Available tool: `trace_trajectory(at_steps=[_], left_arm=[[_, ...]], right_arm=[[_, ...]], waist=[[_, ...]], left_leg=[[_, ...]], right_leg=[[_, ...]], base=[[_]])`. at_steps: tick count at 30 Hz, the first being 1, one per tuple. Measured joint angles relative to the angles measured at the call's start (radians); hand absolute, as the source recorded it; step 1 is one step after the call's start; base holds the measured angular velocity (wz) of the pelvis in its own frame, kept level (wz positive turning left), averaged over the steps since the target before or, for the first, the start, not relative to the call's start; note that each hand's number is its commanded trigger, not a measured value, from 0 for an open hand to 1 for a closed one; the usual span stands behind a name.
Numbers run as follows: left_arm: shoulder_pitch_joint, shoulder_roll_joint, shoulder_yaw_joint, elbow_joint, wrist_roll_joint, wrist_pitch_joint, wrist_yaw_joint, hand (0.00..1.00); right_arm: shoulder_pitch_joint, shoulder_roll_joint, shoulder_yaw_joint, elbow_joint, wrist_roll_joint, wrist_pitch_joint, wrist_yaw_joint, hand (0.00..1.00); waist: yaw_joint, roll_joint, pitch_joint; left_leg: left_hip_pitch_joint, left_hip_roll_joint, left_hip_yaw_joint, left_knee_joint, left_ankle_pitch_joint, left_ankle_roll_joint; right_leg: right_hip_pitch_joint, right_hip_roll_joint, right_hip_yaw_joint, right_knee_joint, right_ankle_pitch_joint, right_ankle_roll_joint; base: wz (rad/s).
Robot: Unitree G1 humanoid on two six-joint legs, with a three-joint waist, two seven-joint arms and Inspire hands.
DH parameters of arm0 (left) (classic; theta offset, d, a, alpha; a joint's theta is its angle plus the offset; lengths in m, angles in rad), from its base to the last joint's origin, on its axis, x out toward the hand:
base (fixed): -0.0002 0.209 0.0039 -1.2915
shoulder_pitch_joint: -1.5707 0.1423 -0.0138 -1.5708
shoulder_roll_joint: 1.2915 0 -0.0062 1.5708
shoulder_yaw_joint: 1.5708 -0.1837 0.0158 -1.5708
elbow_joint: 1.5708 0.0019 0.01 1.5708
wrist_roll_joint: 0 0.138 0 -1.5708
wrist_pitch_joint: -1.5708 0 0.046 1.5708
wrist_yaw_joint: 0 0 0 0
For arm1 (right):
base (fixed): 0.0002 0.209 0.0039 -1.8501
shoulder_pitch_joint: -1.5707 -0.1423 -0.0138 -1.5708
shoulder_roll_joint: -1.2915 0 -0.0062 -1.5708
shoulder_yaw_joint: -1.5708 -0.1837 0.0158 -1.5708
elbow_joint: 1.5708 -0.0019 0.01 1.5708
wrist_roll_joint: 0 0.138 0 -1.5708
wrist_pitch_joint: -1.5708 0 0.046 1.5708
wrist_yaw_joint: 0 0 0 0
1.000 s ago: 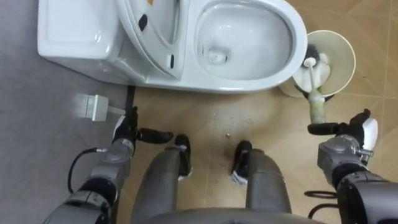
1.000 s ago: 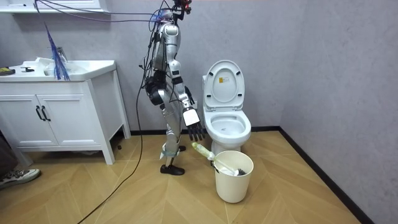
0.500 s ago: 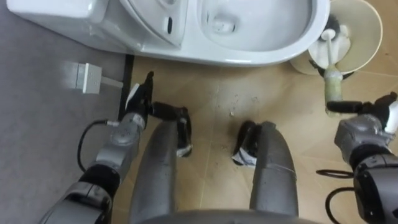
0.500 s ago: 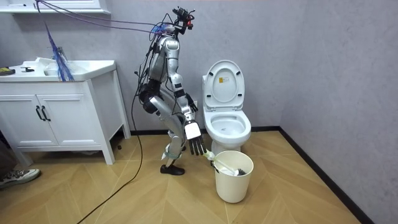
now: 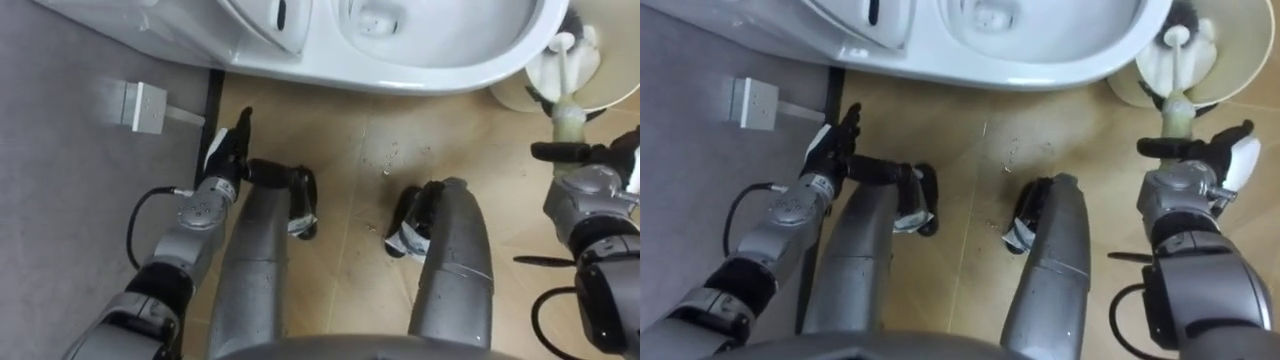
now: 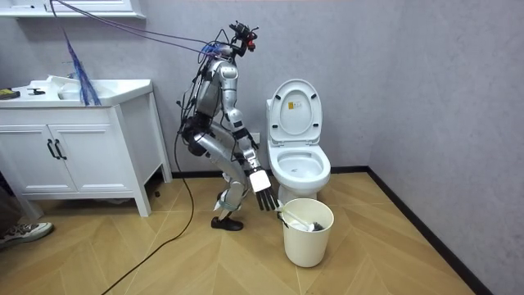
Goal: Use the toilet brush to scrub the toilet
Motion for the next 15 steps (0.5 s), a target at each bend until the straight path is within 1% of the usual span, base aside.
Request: trace_trajectory(at_steps=[2,4,6,7,11,13,15], left_arm=[[0.011,0.0,0.0,-0.012,0.0,0.0,0.0,0.0],[0.013,0.003,0.0,-0.019,0.0,0.0,0.0,0.0],[0.012,0.007,0.0,-0.022,-0.002,0.0,0.0,0.0],[0.013,0.009,0.0,-0.026,-0.005,0.0,0.0,0.0],[0.011,0.01,-0.001,-0.028,-0.046,0.0,0.0,0.0],[0.017,0.016,-0.001,-0.029,-0.069,0.001,0.0,0.0],[0.017,0.02,-0.001,-0.032,-0.081,0.009,0.0,0.0]], right_arm=[[-0.001,0.0,-0.002,-0.007,0.01,-0.003,0.016,0.0],[0.0,-0.001,-0.003,-0.007,0.025,-0.004,0.024,0.0],[0.001,-0.005,-0.003,-0.007,0.034,-0.004,0.024,0.0],[0.002,-0.01,-0.003,-0.007,0.042,-0.004,0.024,0.0],[0.001,-0.027,-0.001,-0.008,0.085,-0.005,0.025,0.0],[0.002,-0.036,-0.001,-0.007,0.112,-0.005,0.04,0.0],[0.005,-0.047,-0.001,-0.007,0.13,-0.005,0.054,0.0]], waist=[[0.0,0.0,0.0],[-0.003,0.0,-0.0001],[-0.006,0.0,-0.0001],[-0.008,0.001,-0.0004],[-0.007,0.001,-0.0003],[-0.007,0.002,-0.0004],[-0.007,0.003,-0.0002]], left_leg=[[-0.014,0.0,-0.001,0.019,-0.007,0.0],[-0.027,-0.002,-0.001,0.04,-0.017,0.001],[-0.038,-0.007,0.0,0.048,-0.019,0.003],[-0.046,-0.012,-0.001,0.055,-0.02,0.005],[-0.07,-0.015,-0.001,0.076,-0.024,0.009],[-0.081,-0.016,-0.001,0.08,-0.024,0.009],[-0.084,-0.018,0.0,0.083,-0.025,0.01]], right_leg=[[-0.013,-0.002,0.002,0.018,-0.008,-0.001],[-0.026,-0.011,0.007,0.04,-0.019,0.0],[-0.036,-0.016,0.009,0.05,-0.023,0.001],[-0.044,-0.018,0.01,0.059,-0.026,0.002],[-0.066,-0.024,0.013,0.079,-0.033,0.006],[-0.077,-0.026,0.014,0.085,-0.033,0.006],[-0.081,-0.031,0.015,0.092,-0.038,0.006]], base=[[0.03],[0.04],[0.08],[0.09],[0.06],[0.0],[0.05]])
